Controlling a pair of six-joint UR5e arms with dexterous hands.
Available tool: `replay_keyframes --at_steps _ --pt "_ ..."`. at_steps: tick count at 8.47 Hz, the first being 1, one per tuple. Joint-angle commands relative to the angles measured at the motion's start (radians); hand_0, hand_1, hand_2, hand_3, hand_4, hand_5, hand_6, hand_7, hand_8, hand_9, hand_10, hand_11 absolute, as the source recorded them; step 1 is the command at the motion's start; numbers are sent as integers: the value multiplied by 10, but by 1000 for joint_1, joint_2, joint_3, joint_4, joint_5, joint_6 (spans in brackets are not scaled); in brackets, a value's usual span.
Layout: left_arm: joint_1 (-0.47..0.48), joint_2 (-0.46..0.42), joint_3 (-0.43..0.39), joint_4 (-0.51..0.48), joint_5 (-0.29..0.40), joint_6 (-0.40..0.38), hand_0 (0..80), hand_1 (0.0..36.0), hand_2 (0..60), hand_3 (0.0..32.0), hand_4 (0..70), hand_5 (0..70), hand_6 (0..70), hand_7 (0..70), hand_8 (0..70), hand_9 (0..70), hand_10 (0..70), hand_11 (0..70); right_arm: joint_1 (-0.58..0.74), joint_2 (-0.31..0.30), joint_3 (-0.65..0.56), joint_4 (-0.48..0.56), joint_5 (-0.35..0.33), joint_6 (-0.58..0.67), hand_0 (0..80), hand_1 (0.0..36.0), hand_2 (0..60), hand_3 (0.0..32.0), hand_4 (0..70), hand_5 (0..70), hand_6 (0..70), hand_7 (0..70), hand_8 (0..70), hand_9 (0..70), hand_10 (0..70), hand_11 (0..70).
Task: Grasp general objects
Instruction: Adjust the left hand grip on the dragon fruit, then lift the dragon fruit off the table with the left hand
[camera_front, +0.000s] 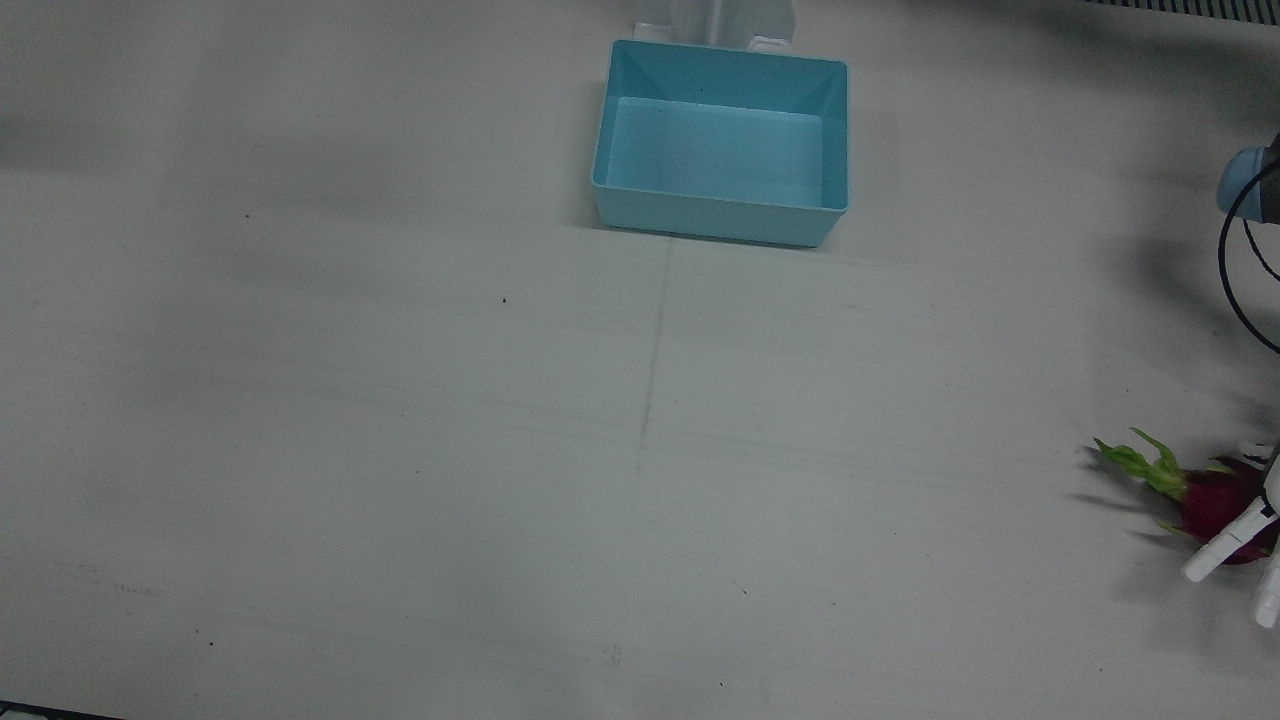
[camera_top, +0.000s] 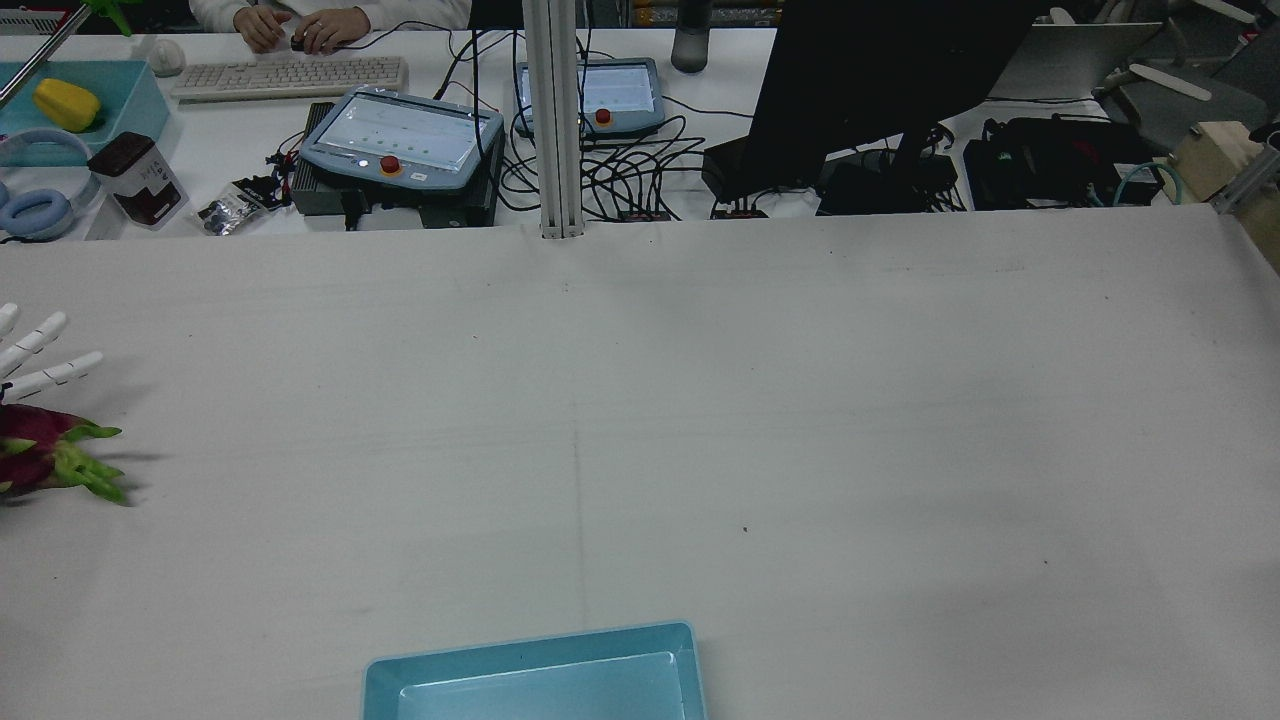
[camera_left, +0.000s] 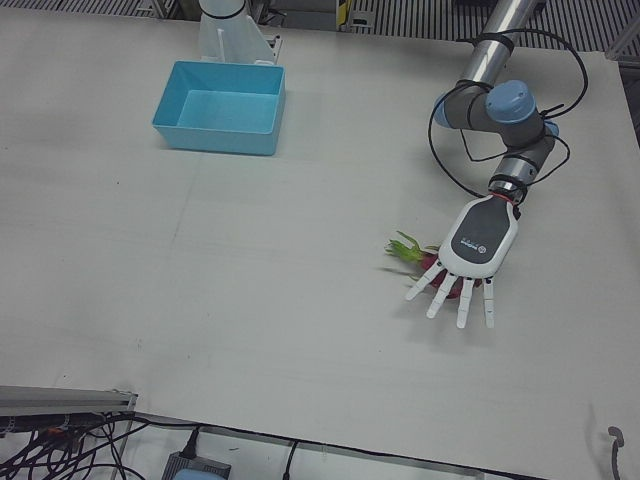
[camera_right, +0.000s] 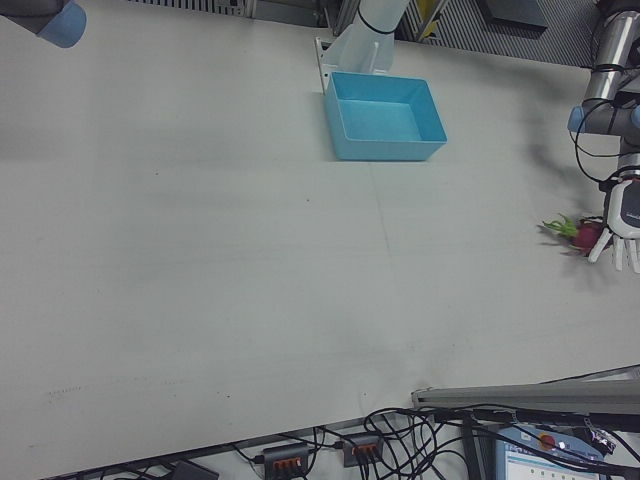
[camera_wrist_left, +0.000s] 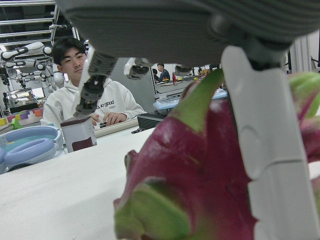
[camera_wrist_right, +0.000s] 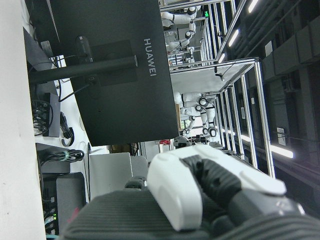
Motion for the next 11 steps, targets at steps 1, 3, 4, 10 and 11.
replay_keyframes --at_steps 1,3,4,10,11 --pt "2 -6 17 -11 1 2 537 212 97 270 0 0 0 0 59 0 0 0 0 0 0 0 0 0 0 0 0 0 0 0 0 0 0 0 0 0" --pt "68 -15 27 3 3 0 520 193 92 190 8 0 0 0 47 0 0 0 0 0 0 0 0 0 0 0 0 0 0 0 0 0 0 0 0 0" --pt "71 -15 27 3 1 2 515 183 83 172 20 0 0 0 49 0 0 0 0 0 0 2 0 0 0 0 0 0 0 0 0 0 0 0 0 0" --pt "71 -32 52 -9 -5 2 516 194 127 66 67 0 0 0 35 0 2 18 0 0 0 0 0 0 0 0 0 0 0 0 0 0 0 0 0 0" --pt "69 -46 74 -15 -5 2 513 200 178 0 132 0 21 38 27 0 36 69 0 0 0 0 0 0 0 0 0 0 0 0 0 0 0 0 0 0"
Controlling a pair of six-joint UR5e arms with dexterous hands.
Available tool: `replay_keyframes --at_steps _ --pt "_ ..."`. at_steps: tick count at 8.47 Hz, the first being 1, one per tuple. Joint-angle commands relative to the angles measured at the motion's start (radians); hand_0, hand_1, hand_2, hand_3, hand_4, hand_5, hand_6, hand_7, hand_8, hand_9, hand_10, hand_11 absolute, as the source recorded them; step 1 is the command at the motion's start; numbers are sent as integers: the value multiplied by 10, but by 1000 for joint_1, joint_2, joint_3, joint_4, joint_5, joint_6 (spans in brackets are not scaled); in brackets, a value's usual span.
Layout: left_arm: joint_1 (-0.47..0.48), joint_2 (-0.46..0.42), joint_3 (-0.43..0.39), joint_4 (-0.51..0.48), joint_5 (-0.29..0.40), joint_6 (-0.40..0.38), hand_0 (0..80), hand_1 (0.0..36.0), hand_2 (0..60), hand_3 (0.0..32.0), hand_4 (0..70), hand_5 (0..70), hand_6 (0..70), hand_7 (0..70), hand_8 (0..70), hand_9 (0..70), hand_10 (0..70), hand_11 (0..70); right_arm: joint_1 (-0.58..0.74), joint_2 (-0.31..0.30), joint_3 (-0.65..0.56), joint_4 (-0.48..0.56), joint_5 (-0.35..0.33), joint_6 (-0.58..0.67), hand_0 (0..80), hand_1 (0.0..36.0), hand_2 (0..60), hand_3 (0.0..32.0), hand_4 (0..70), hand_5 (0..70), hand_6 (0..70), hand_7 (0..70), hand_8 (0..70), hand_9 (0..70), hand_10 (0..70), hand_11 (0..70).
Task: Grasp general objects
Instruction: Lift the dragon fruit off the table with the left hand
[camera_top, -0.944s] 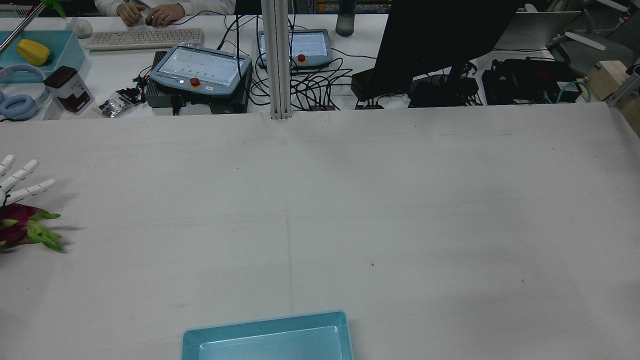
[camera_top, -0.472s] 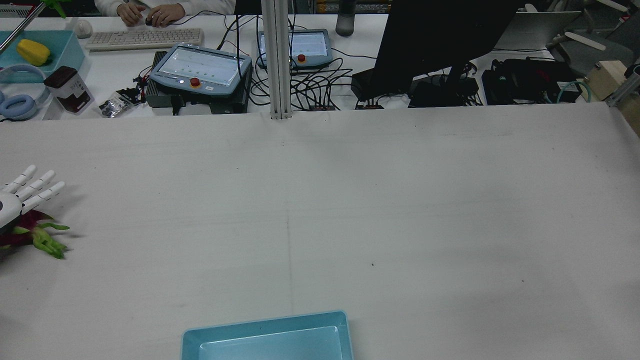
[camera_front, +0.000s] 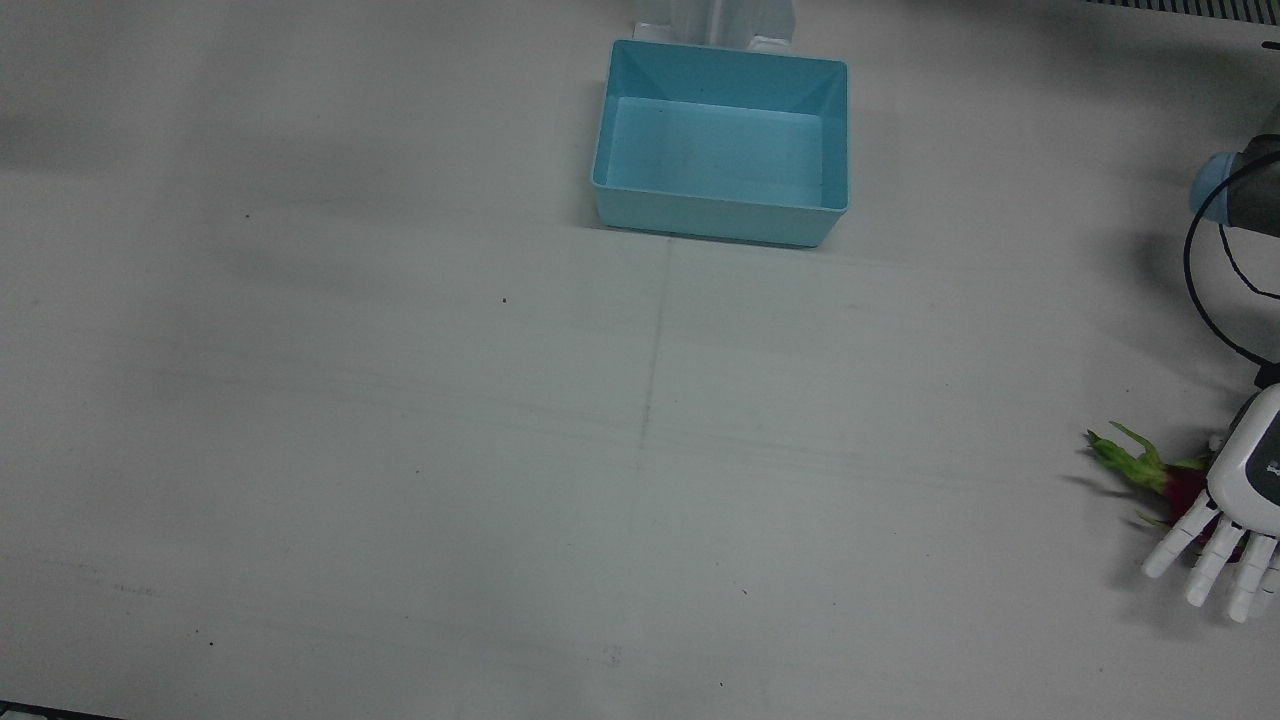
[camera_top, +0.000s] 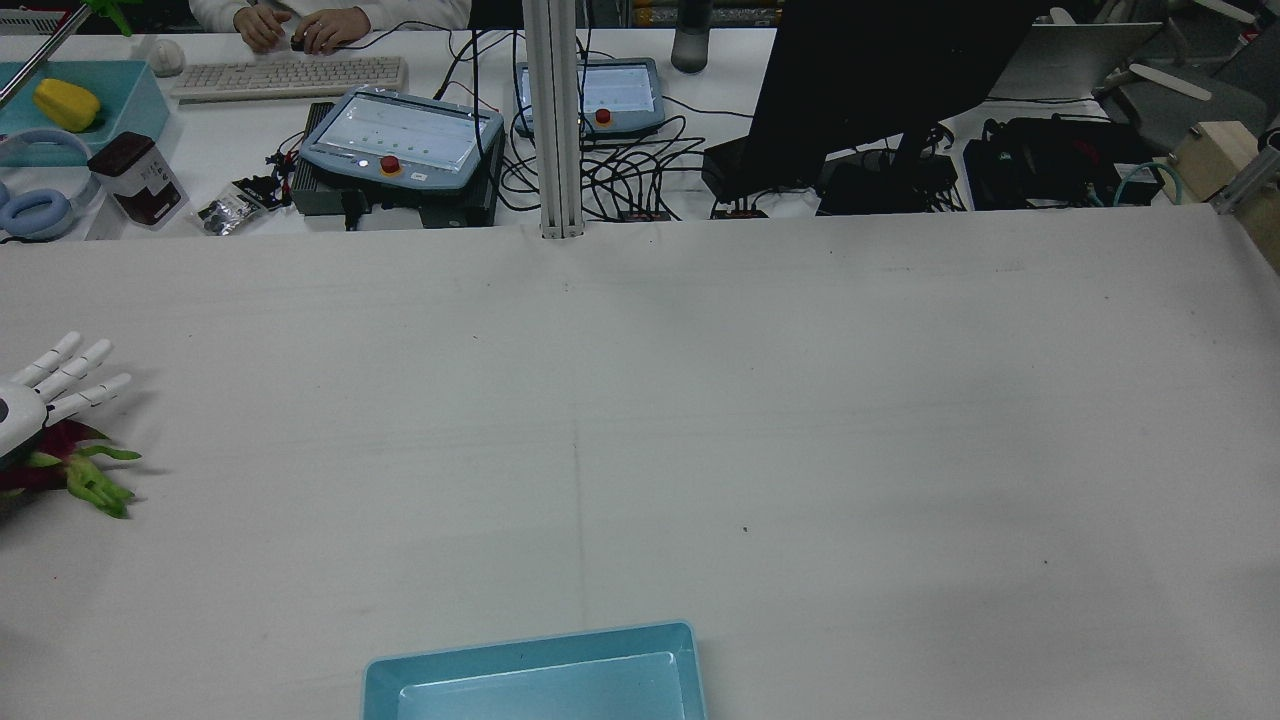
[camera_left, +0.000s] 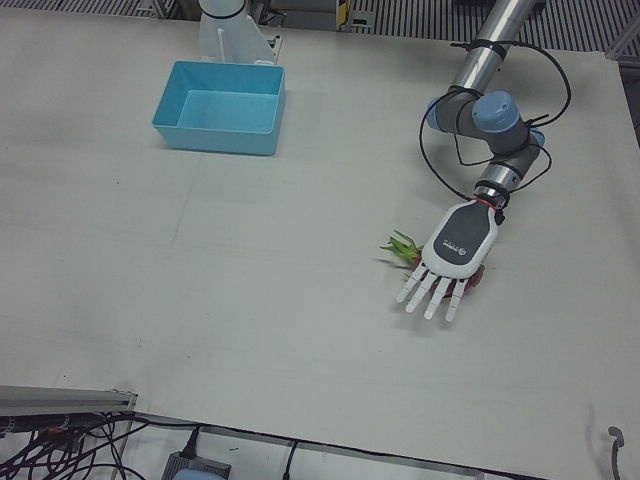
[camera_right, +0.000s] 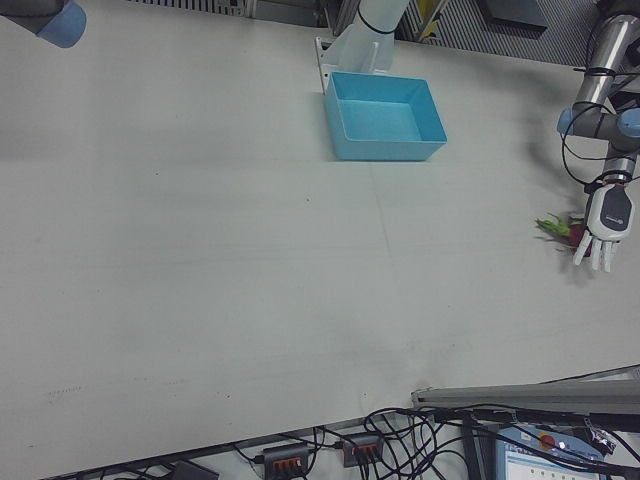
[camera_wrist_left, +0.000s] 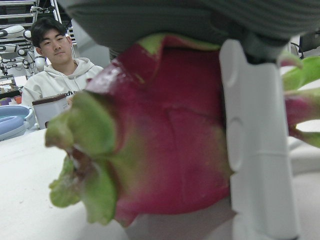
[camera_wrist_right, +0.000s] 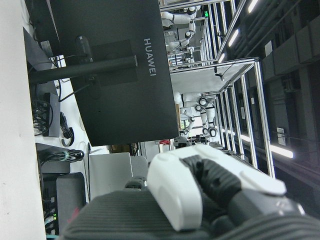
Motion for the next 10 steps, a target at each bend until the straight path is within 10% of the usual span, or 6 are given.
replay_keyframes --at_steps 1,3,5,6,10 --pt "-1 -23 31 -13 -1 0 487 170 265 0 186 581 160 364 105 95 128 197 0 0 0 0 0 0 0 0 0 0 0 0 0 0 0 0 0 0" --pt "-7 -21 26 -30 -4 0 469 115 244 0 213 700 297 645 255 323 275 403 0 0 0 0 0 0 0 0 0 0 0 0 0 0 0 0 0 0" --pt "-12 -20 21 -41 -21 -1 460 115 409 0 322 700 479 700 426 535 465 654 0 0 0 0 0 0 0 0 0 0 0 0 0 0 0 0 0 0" --pt "-14 -12 11 -57 -23 -3 396 78 590 0 418 700 660 700 614 699 700 700 0 0 0 0 0 0 0 0 0 0 0 0 0 0 0 0 0 0" --pt "-26 -6 -24 -88 -56 -14 398 180 600 0 670 700 700 700 700 700 700 700 0 0 0 0 0 0 0 0 0 0 0 0 0 0 0 0 0 0"
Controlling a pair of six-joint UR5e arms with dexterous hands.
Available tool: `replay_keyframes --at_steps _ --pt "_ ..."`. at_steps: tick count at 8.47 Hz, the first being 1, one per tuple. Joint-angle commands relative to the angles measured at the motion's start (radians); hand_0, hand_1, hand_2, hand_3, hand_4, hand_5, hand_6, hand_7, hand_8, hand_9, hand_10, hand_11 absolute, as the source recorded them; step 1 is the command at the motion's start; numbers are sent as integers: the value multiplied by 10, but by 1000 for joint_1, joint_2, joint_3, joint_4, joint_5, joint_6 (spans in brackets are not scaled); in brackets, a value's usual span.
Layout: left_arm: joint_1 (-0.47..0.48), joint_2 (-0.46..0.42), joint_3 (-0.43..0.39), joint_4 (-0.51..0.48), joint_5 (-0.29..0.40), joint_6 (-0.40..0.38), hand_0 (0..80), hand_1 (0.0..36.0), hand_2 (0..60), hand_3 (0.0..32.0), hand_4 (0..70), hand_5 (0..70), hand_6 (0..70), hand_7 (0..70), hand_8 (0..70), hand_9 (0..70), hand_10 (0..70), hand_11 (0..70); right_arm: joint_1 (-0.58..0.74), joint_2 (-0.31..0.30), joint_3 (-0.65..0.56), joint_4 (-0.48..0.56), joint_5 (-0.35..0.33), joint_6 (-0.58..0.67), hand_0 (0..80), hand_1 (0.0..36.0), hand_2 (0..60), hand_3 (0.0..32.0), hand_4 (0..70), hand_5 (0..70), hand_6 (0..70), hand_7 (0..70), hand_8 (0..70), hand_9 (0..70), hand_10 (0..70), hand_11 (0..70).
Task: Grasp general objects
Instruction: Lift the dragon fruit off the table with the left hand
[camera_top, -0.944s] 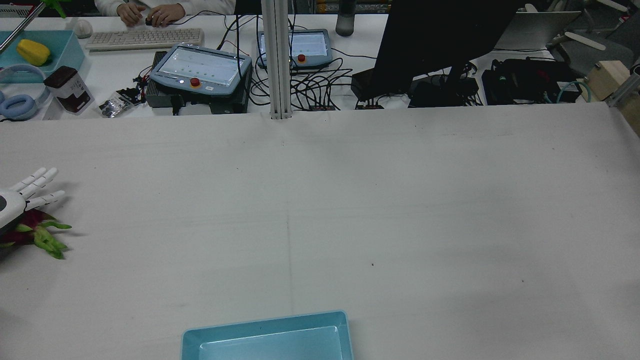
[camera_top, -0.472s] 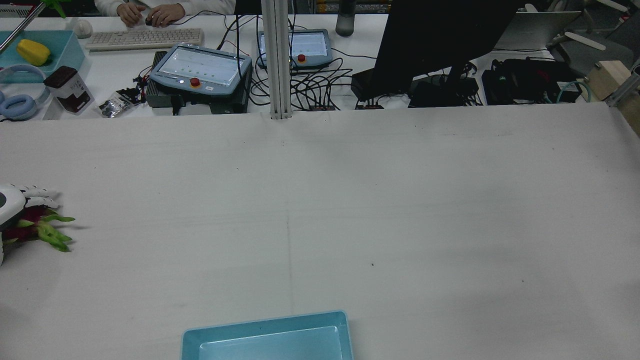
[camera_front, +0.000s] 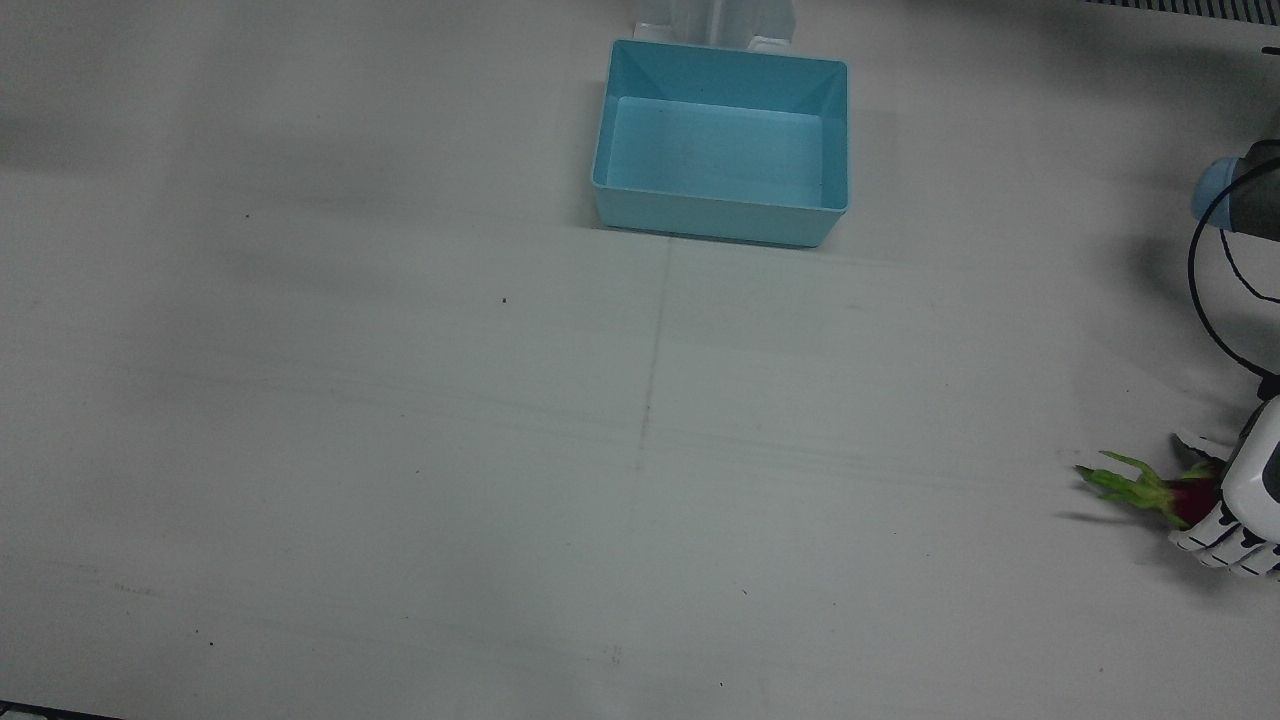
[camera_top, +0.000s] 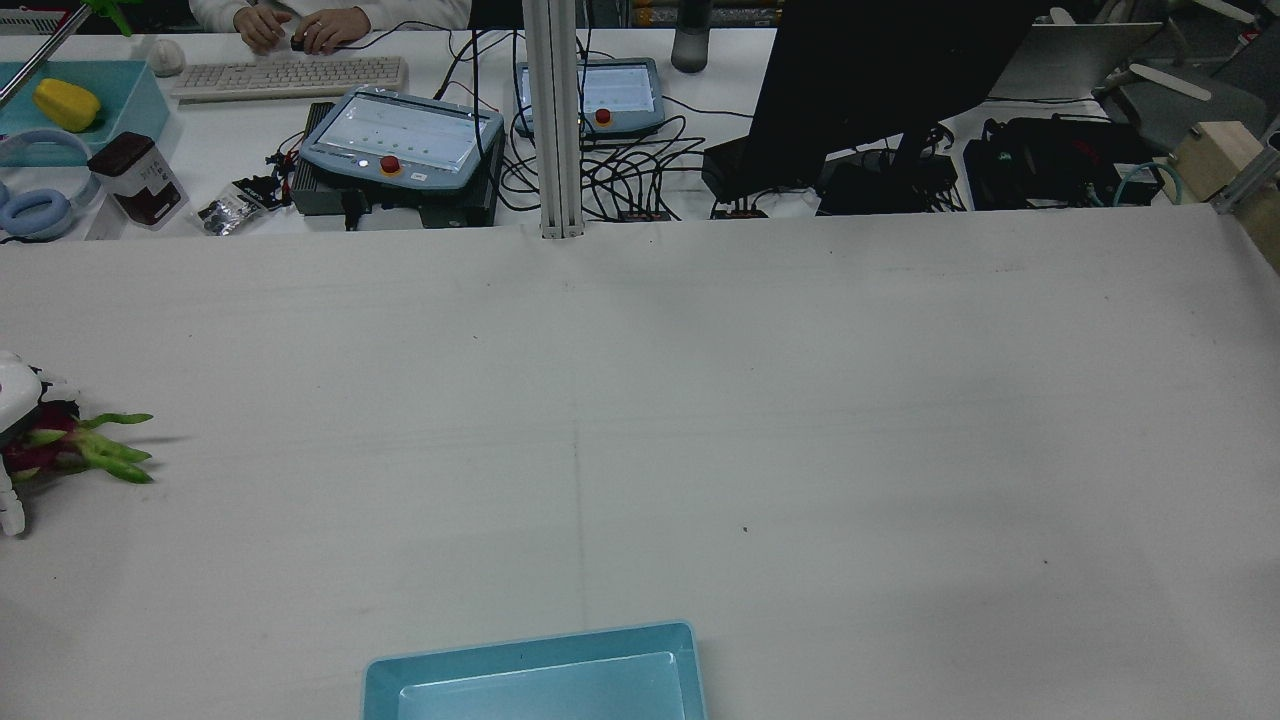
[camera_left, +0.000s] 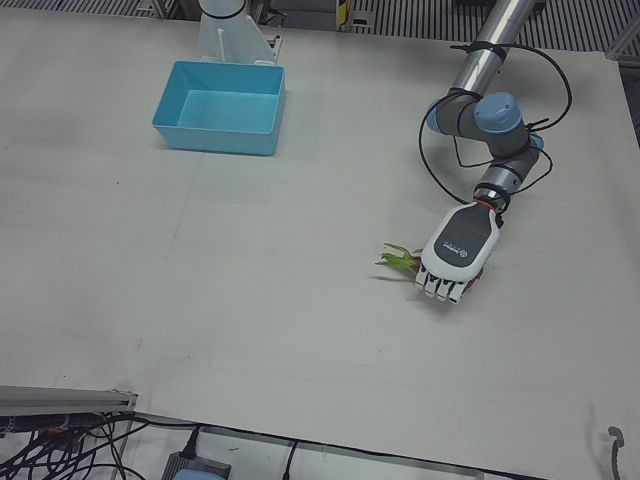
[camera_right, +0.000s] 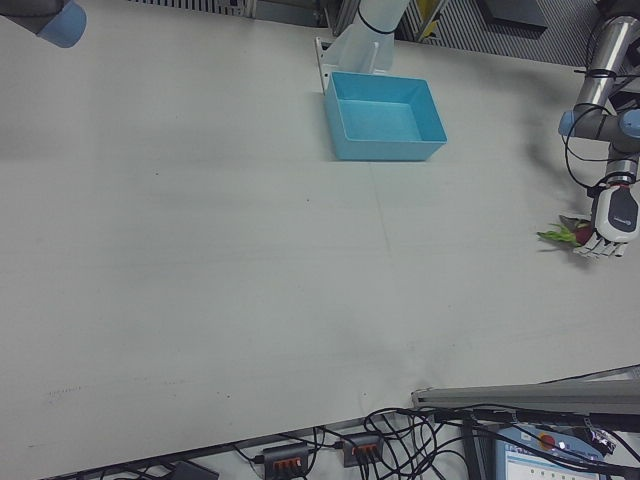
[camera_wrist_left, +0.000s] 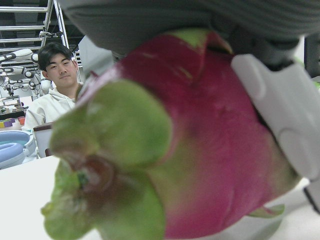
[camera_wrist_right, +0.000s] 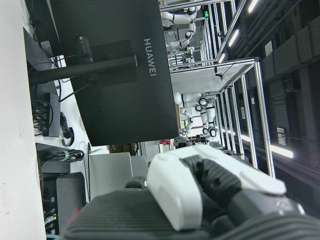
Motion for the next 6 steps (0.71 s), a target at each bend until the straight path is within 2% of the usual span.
replay_keyframes --at_steps 1,2,3,4,5,6 --pt "-45 41 -129 -3 -17 -14 401 202 600 0 700 700 700 700 700 700 700 700 0 0 0 0 0 0 0 0 0 0 0 0 0 0 0 0 0 0" --pt "-87 96 -252 16 -15 -43 388 208 600 0 700 700 700 700 700 700 700 700 0 0 0 0 0 0 0 0 0 0 0 0 0 0 0 0 0 0" --pt "-146 105 -321 37 -14 -156 379 196 600 0 700 700 700 700 700 700 700 700 0 0 0 0 0 0 0 0 0 0 0 0 0 0 0 0 0 0" --pt "-228 114 -345 42 -14 -280 365 175 600 0 690 700 700 700 700 700 700 700 0 0 0 0 0 0 0 0 0 0 0 0 0 0 0 0 0 0" --pt "-242 121 -389 68 -18 -395 347 160 600 0 675 700 700 700 700 700 700 700 0 0 0 0 0 0 0 0 0 0 0 0 0 0 0 0 0 0" --pt "-245 119 -426 111 -17 -513 370 151 600 0 674 700 700 700 700 700 700 700 0 0 0 0 0 0 0 0 0 0 0 0 0 0 0 0 0 0"
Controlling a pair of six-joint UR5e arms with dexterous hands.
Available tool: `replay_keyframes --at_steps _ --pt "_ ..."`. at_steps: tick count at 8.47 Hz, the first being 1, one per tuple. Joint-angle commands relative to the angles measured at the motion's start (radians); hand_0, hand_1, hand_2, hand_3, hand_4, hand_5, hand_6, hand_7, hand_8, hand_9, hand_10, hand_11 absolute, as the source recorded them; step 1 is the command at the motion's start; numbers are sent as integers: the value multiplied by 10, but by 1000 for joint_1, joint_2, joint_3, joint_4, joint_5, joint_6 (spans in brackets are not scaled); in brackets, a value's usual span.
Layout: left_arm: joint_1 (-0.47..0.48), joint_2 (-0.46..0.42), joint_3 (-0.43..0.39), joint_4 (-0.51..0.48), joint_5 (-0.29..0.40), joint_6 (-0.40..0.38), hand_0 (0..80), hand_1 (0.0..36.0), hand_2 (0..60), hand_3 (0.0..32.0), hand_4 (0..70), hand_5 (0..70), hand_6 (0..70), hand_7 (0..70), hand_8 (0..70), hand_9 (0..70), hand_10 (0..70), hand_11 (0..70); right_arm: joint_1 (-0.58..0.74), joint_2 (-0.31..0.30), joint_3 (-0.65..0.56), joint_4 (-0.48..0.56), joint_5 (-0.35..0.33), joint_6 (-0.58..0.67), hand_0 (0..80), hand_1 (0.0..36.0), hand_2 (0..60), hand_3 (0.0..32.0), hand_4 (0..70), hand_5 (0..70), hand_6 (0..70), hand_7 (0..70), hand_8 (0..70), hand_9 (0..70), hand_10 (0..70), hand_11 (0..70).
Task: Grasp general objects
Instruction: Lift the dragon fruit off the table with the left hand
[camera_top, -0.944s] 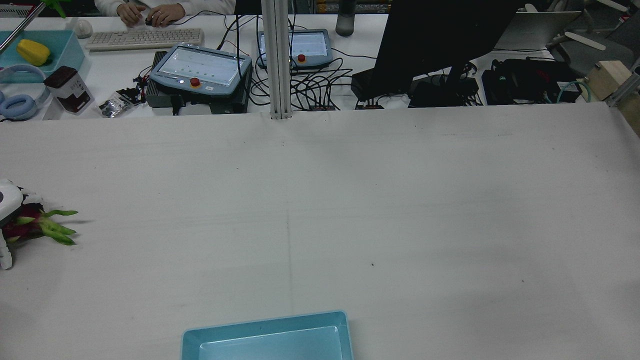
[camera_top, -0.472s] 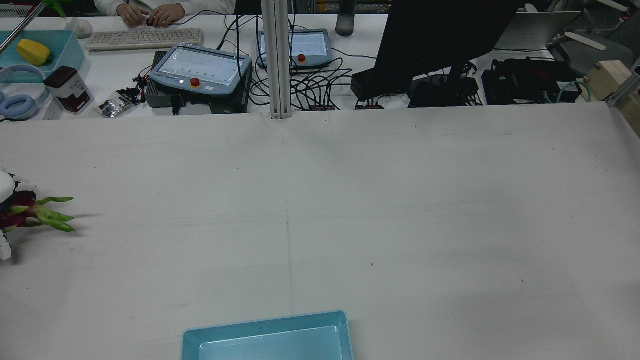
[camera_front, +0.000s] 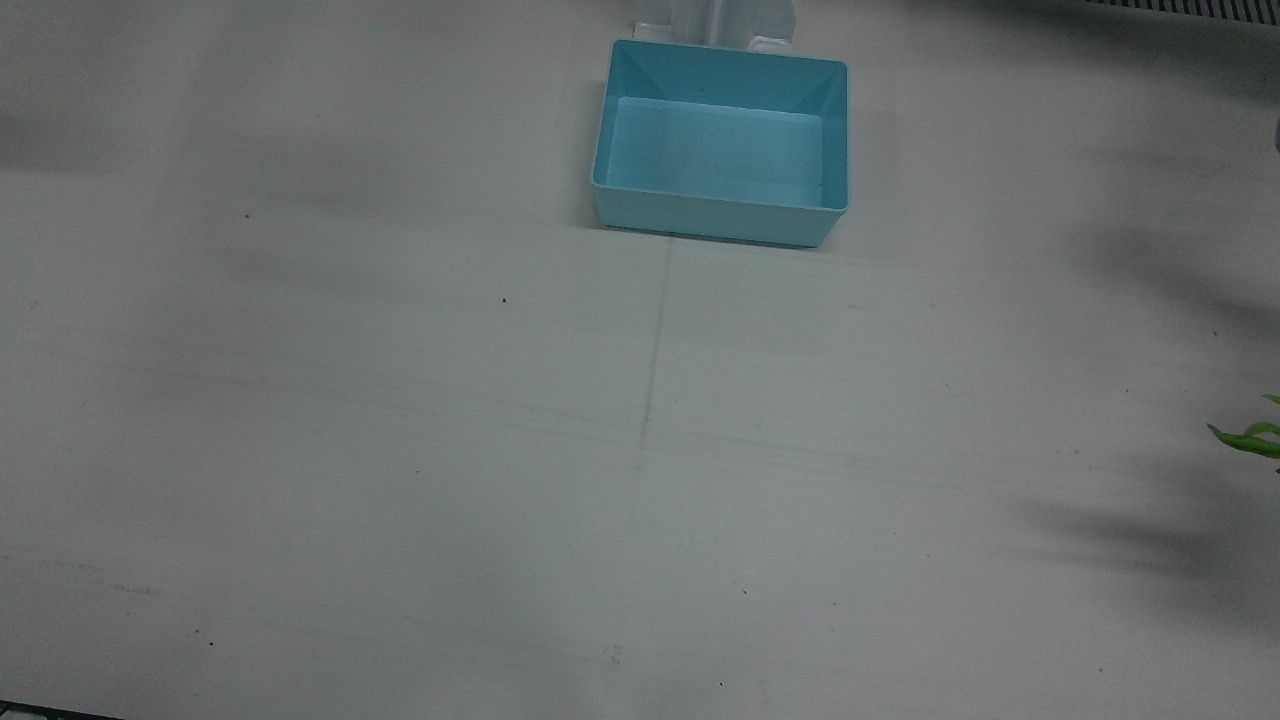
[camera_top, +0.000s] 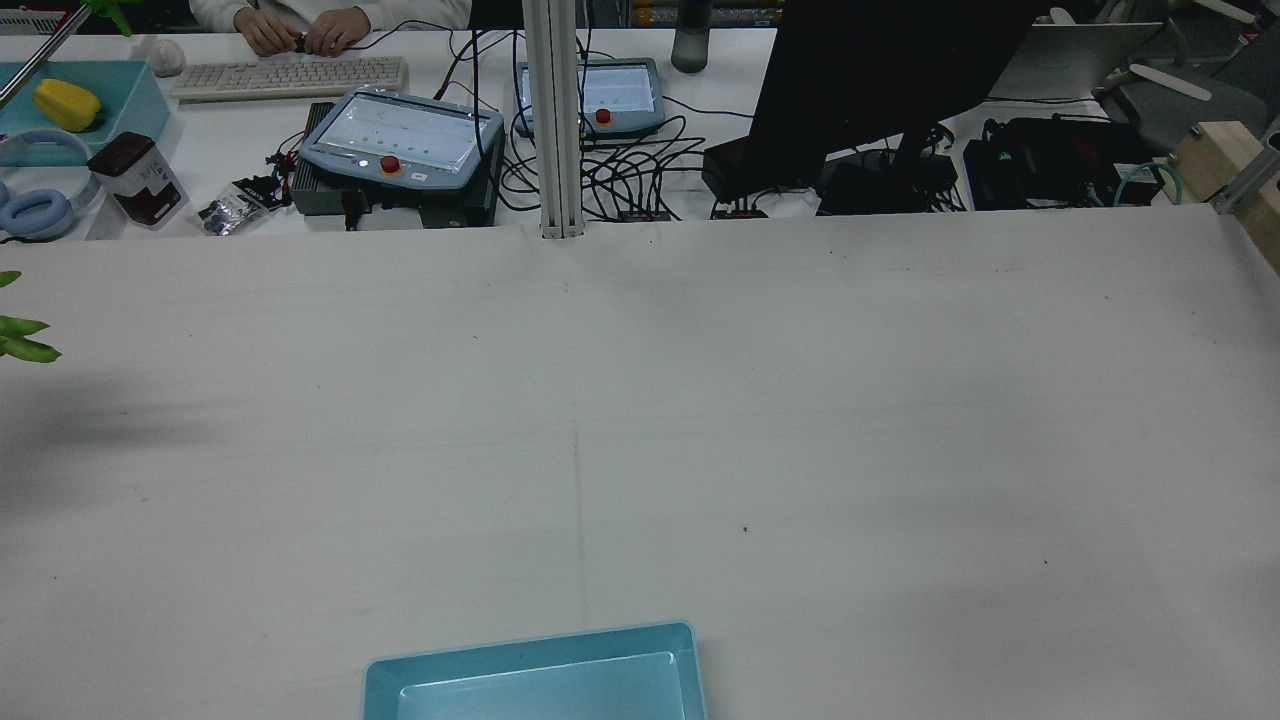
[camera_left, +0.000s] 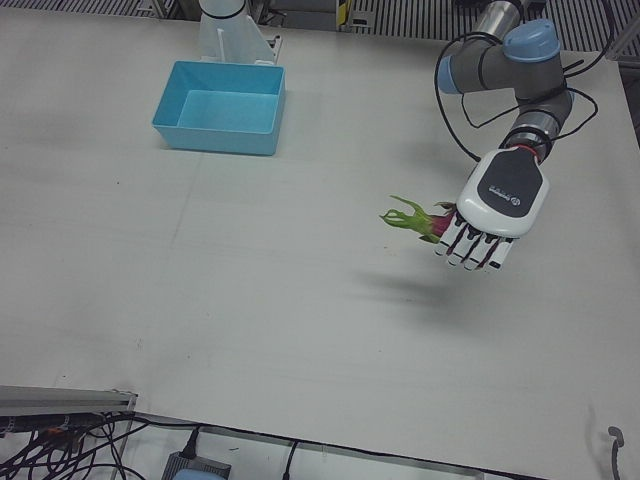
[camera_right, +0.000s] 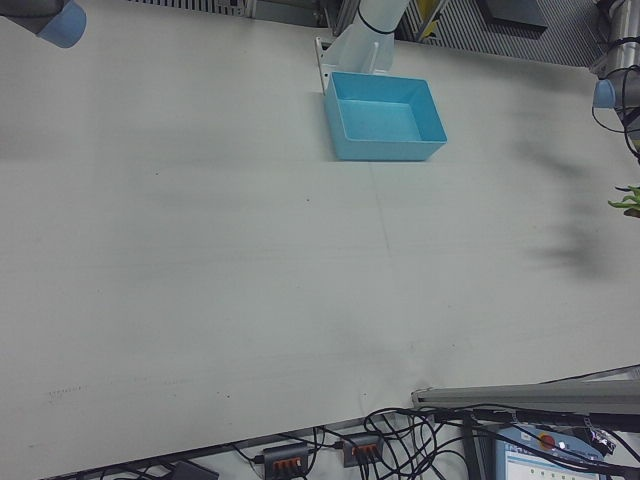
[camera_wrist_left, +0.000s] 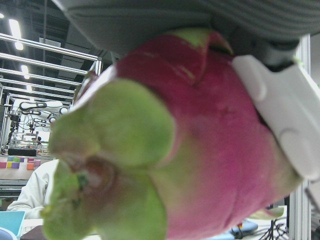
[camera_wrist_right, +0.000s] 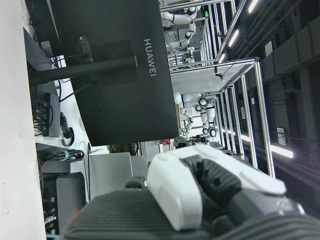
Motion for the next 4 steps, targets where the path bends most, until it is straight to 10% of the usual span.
replay_keyframes --at_steps 1,4 --pt "-45 0 -93 83 -1 -370 422 157 600 0 690 700 700 700 700 700 700 700 0 0 0 0 0 0 0 0 0 0 0 0 0 0 0 0 0 0" --pt "-40 -27 -90 98 0 -708 465 141 600 0 700 700 700 700 700 700 700 700 0 0 0 0 0 0 0 0 0 0 0 0 0 0 0 0 0 0"
